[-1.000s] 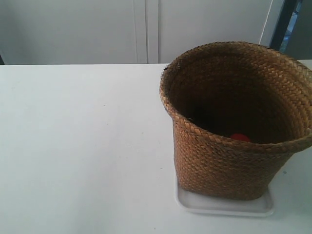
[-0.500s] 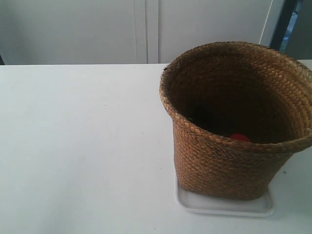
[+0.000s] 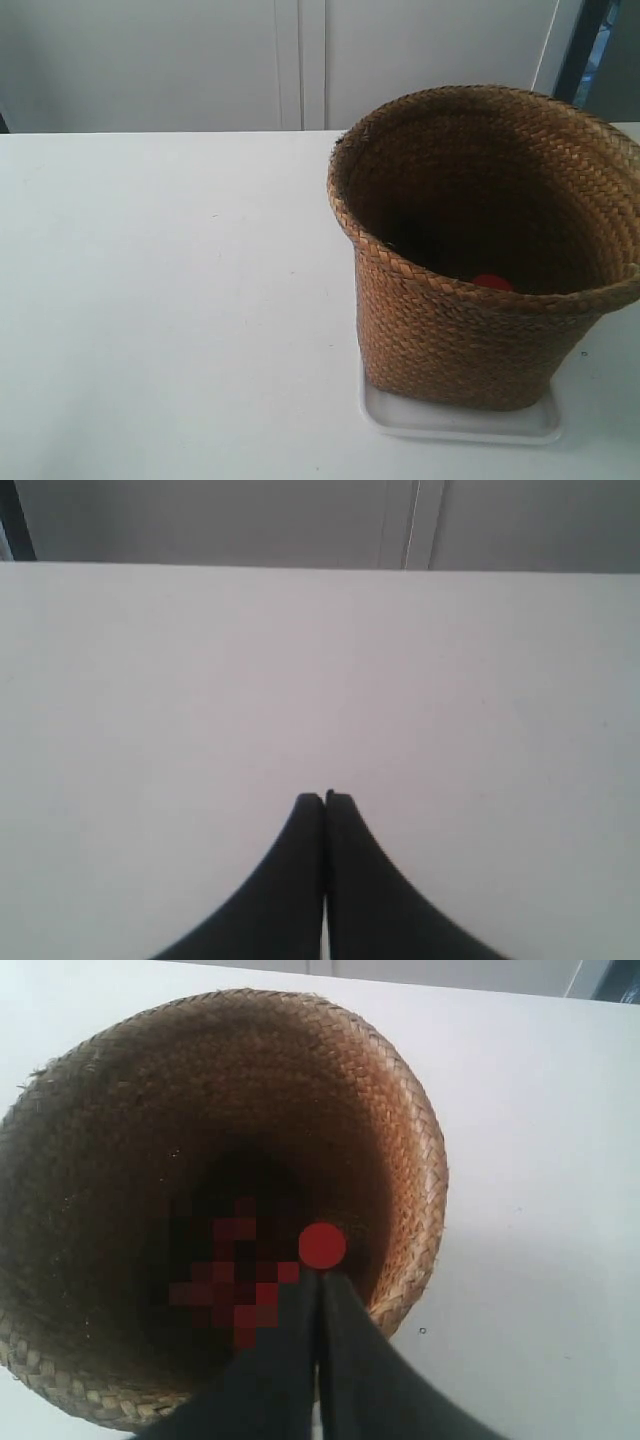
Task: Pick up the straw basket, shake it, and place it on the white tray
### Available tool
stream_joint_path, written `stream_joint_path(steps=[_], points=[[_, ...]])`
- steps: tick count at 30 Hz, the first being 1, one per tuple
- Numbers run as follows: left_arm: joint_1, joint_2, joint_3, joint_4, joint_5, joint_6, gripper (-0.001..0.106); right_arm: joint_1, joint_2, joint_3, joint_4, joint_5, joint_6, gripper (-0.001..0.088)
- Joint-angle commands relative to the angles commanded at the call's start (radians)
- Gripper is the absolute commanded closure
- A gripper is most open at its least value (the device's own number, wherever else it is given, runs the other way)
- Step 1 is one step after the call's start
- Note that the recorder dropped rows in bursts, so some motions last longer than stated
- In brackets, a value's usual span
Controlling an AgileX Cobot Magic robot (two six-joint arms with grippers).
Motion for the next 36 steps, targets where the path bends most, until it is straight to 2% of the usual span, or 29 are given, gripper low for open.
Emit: stream_joint_path(steps=[25,28,33,36], points=[[0.0,0.0,0.0,0.0,0.005,0.0,0.105,0.0,0.0,0.0,0.0,0.0,-0.002,0.0868],[0.0,0.0,0.0,0.0,0.005,0.0,0.105,-0.002,-0.027,0.012,-0.018,-0.069,-0.057,0.0868],[0.0,0.0,0.0,0.0,0.005,0.0,0.105,-0.002,-0.227,0.195,0.009,-0.35,-0.167,0.0868],[0.0,0.0,0.0,0.0,0.005,0.0,0.105,-0.002,-0.369,0.381,0.009,-0.52,-0.175,0.0868]])
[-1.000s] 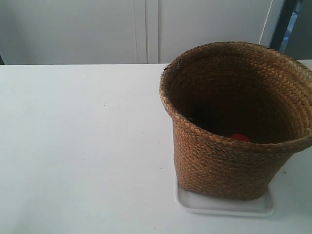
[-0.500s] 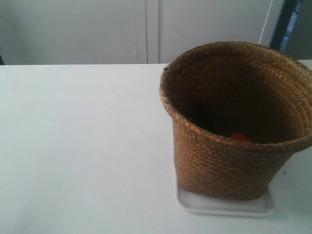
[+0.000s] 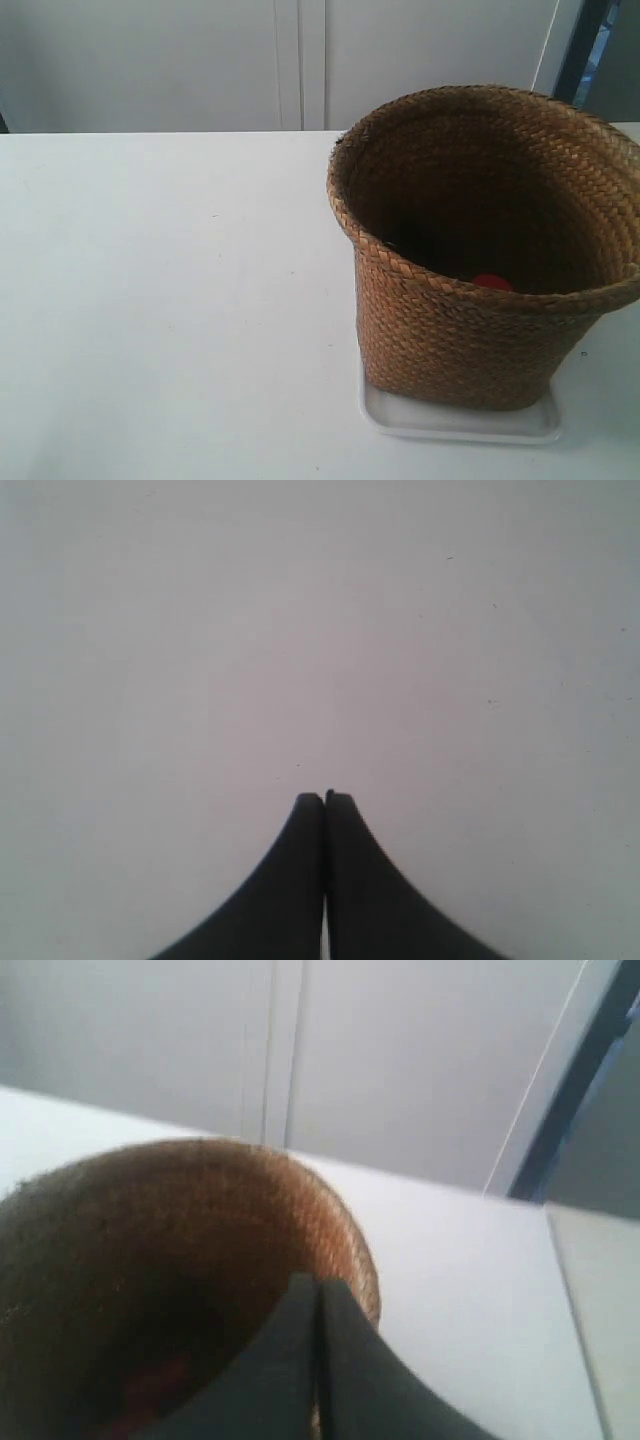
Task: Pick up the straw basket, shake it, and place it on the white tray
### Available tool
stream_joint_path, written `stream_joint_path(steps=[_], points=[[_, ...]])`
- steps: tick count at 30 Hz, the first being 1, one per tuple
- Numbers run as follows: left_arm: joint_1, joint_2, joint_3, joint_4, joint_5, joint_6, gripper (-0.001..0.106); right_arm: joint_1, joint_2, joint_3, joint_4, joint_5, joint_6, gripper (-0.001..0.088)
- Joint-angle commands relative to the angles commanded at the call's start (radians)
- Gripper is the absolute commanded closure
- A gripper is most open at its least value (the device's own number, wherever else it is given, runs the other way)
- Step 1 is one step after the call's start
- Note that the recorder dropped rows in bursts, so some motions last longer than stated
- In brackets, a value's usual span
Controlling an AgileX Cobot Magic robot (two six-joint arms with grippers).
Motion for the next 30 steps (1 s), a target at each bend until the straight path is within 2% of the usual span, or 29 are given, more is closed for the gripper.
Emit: stream_joint_path(steps=[7,13,18,30], points=[[0.0,0.0,0.0,0.0,0.0,0.0,0.105,0.0,-0.232,0.432,0.022,-0.375,0.002,0.0868],[0.0,0.0,0.0,0.0,0.0,0.0,0.105,0.002,-0.361,0.638,0.022,-0.395,-0.001,0.0868],[0.0,0.0,0.0,0.0,0.0,0.0,0.105,0.002,-0.41,0.733,0.023,-0.393,0.002,0.0868],[0.0,0.0,0.0,0.0,-0.002,0.0,0.105,0.002,-0.41,0.735,0.009,-0.284,0.008,0.0868]])
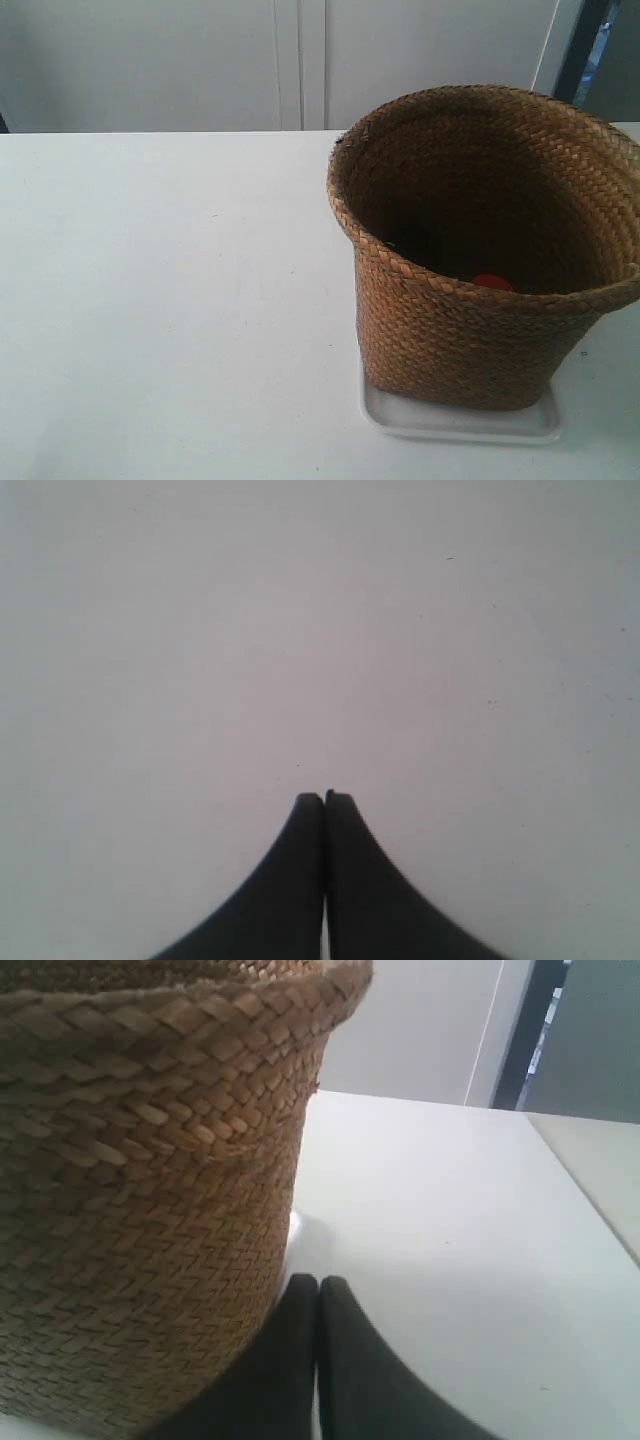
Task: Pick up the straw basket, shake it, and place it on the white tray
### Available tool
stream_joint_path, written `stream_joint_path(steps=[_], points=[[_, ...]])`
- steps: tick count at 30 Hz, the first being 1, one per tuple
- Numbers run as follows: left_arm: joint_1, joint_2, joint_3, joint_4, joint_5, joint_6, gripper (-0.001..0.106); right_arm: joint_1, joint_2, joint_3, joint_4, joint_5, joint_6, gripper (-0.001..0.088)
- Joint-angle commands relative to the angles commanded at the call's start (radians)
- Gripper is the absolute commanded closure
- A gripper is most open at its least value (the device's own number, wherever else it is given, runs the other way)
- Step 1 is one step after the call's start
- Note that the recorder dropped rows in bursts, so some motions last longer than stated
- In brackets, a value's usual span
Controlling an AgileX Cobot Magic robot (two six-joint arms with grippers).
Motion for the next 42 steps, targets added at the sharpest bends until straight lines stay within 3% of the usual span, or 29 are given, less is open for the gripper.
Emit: stream_joint_path(steps=[2,6,10,42], points=[[0.0,0.0,0.0,0.0,0.0,0.0,0.105,0.0,0.0,0.0,-0.055,0.007,0.014,0.0868],[0.0,0.0,0.0,0.0,0.0,0.0,0.105,0.0,0.0,0.0,-0.186,0.026,0.18,0.0868],[0.0,0.0,0.0,0.0,0.0,0.0,0.105,0.0,0.0,0.0,-0.21,0.028,0.26,0.0868],[0.0,0.0,0.0,0.0,0.0,0.0,0.105,0.0,0.0,0.0,-0.208,0.046,0.262,0.0868]])
